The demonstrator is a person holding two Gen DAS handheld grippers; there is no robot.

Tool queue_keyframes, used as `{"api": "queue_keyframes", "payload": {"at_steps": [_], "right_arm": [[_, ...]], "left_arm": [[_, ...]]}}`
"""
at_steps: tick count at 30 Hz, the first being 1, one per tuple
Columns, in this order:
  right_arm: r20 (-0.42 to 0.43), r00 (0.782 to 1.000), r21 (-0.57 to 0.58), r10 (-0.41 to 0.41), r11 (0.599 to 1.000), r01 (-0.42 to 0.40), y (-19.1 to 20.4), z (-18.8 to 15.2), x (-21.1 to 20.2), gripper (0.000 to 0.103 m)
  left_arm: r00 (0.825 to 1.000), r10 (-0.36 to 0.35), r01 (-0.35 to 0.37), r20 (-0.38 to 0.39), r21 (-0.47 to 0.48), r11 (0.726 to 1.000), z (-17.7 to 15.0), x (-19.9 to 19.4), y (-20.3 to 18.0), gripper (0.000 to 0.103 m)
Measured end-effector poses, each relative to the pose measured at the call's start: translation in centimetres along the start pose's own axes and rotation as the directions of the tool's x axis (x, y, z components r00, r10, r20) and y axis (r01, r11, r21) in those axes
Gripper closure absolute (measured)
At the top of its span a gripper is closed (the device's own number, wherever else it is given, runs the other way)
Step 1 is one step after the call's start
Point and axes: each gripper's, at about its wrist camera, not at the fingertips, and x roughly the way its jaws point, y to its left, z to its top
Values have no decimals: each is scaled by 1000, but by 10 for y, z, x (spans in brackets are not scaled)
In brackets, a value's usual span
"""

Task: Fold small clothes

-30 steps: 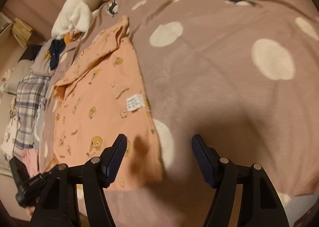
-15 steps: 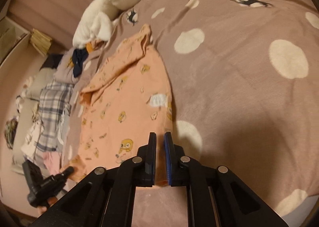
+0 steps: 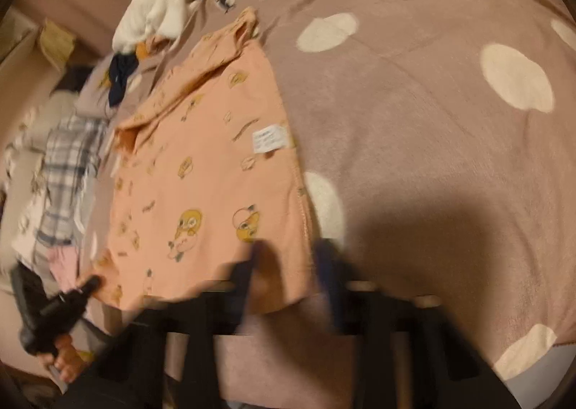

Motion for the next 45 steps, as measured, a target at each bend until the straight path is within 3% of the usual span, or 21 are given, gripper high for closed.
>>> {"api": "queue_keyframes", "payload": {"at_steps": [8, 12, 15, 18, 23, 27, 30, 34, 36, 39, 42, 44, 45], "right_arm": [[28, 991, 47, 133, 990, -134, 10, 13, -4, 95], [68, 997, -15, 47, 999, -46, 25, 34, -13, 95], [95, 989, -49, 114, 993, -110, 38, 59, -21, 95], [124, 990, -87, 63, 995, -52, 55, 78, -22, 95], [138, 987, -115, 85, 991, -69, 74, 107, -18, 96], [154, 982, -99, 112, 990, -98, 80, 139, -13, 96], [158, 976, -75, 147, 988, -137, 81, 178, -7, 96], [171, 976, -57, 139, 990, -131, 86, 227, 7, 96], [172, 977, -62, 125, 991, -116, 87, 253, 20, 96], [160, 986, 1, 46, 999, -47, 83, 289, 56, 95], [163, 972, 41, -172, 985, 167, 78, 309, 85, 94], [156, 965, 38, -210, 978, 207, 75, 309, 91, 81], [145, 971, 28, -191, 981, 189, 73, 305, 91, 74]], "left_arm": [[1000, -27, 28, 9, -41, 999, 10, -3, 5, 100], [999, -43, 44, 25, -51, 998, 29, -2, 3, 100], [996, -74, 77, 43, -77, 994, 49, 2, 1, 100], [993, -87, 94, 75, -94, 991, 66, 3, -1, 100], [988, -100, 110, 115, -89, 990, 104, 4, -9, 100], [976, -144, 165, 161, -125, 978, 145, 11, -11, 100], [945, -221, 255, 243, -122, 959, 174, 11, -13, 99], [921, -220, 282, 322, -160, 946, 223, 24, -12, 99], [933, -164, 236, 320, -202, 950, 256, 45, -9, 98], [942, 15, 87, 337, -285, 955, 294, 75, -3, 101], [942, 38, 65, 334, -292, 954, 309, 95, 3, 100], [942, 121, -41, 312, -251, 967, 308, 100, 1, 98], [934, 170, -101, 314, -225, 969, 305, 100, -1, 90]]}}
